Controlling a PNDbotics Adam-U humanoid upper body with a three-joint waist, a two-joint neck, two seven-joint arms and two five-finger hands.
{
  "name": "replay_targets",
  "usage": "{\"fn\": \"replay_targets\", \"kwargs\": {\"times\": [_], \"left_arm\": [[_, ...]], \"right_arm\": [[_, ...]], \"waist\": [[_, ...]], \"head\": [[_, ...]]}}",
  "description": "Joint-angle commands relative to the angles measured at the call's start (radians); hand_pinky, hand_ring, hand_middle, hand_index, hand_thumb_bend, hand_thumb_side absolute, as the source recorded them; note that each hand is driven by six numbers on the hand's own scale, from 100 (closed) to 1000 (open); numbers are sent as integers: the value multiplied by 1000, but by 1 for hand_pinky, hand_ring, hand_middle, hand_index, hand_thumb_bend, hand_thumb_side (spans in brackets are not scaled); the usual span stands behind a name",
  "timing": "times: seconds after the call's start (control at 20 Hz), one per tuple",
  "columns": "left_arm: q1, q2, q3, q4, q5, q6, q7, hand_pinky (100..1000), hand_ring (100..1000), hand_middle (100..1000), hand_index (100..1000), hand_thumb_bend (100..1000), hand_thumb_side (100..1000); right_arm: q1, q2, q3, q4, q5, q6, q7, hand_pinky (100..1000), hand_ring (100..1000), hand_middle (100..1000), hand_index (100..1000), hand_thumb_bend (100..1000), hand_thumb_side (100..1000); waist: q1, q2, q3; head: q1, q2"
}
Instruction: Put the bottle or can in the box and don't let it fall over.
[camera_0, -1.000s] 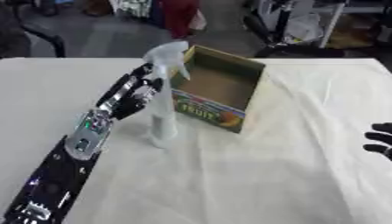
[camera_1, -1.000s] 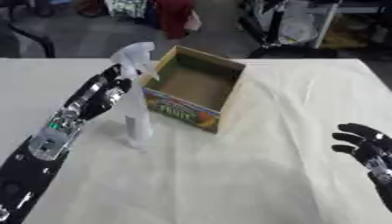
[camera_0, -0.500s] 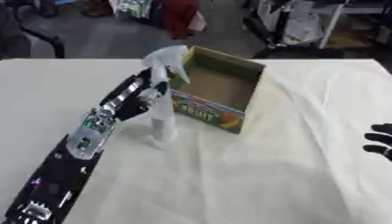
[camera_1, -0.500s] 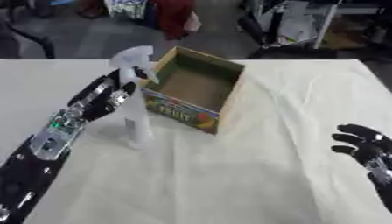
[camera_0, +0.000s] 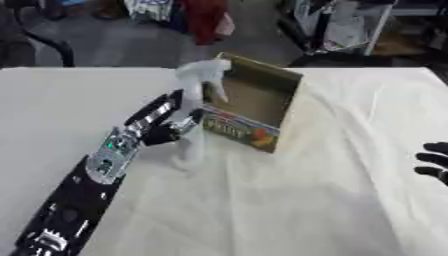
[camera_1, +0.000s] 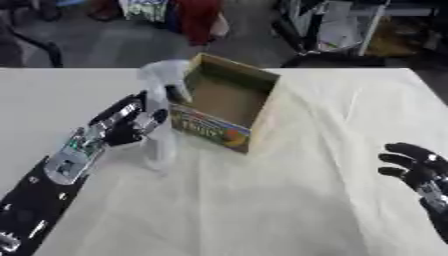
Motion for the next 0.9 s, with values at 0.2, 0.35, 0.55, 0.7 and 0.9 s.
{"fn": "replay_targets", "kwargs": {"times": [0.2, 0.35, 0.55, 0.7, 0.9], "left_arm": [[-12, 4, 6, 14, 24, -16, -42, 755, 928, 699, 946, 100, 663], [-10, 6, 10, 15, 39, -8, -36, 746, 914, 673, 933, 100, 610], [-6, 11, 12, 12, 50, 8, -19, 705, 852, 582, 884, 100, 505], [-2, 13, 16, 16, 46, 33, 5, 608, 729, 443, 788, 100, 506], [1, 8, 18, 34, 62, 62, 22, 451, 532, 238, 620, 100, 594]], "right_arm": [[-12, -9, 0, -12, -9, 1, 1, 777, 837, 820, 845, 100, 558], [-12, -9, 0, -13, -9, 1, 1, 777, 836, 819, 845, 100, 558], [-11, -9, 0, -13, -8, 1, 0, 777, 836, 818, 844, 100, 557], [-11, -9, 0, -12, -7, 0, -1, 777, 836, 817, 844, 100, 558], [-10, -9, 0, -11, -6, 0, -1, 778, 836, 817, 844, 100, 558]], "waist": [[0, -9, 0], [0, -9, 2], [-1, -9, 4], [-1, -9, 6], [-2, -9, 7]], "head": [[0, -12], [0, -13], [-1, -14], [-1, -15], [-1, -16]]}}
